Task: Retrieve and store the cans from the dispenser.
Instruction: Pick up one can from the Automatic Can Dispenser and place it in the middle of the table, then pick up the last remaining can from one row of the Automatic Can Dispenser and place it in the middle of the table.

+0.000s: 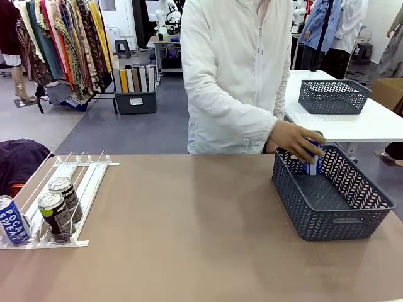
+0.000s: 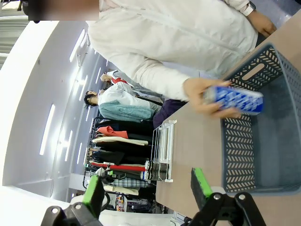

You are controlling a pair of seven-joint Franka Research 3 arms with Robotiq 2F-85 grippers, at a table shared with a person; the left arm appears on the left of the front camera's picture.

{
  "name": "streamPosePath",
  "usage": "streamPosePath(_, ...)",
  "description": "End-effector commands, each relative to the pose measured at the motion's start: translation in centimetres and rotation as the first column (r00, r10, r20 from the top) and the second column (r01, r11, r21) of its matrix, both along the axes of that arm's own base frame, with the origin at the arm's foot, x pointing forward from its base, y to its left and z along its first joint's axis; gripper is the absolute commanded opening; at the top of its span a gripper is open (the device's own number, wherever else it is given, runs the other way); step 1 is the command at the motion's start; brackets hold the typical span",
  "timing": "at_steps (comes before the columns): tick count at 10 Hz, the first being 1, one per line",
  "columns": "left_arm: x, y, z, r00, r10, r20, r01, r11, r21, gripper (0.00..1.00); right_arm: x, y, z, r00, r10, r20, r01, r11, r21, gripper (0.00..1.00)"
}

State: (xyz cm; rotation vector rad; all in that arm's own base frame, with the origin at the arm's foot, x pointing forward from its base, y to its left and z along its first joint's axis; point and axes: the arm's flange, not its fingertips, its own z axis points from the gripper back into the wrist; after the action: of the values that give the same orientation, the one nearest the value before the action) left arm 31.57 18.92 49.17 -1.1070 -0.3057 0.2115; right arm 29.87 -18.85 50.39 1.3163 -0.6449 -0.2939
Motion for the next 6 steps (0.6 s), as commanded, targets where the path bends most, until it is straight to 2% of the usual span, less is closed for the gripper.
streamPosePath(1,-0.16,0.0,0.92,1.0,0.004,0.023,-0.004,1.0,0.014,1.0,0.34,0.01,0.31,1.0,-0.003,0.027,0.003,1.0,0.009,1.0)
streamPosePath(6,-0.16,0.0,0.92,1.0,0.004,0.023,-0.004,1.0,0.014,1.0,0.34,0.01,0.31,1.0,-0.003,0.027,0.003,1.0,0.009,1.0)
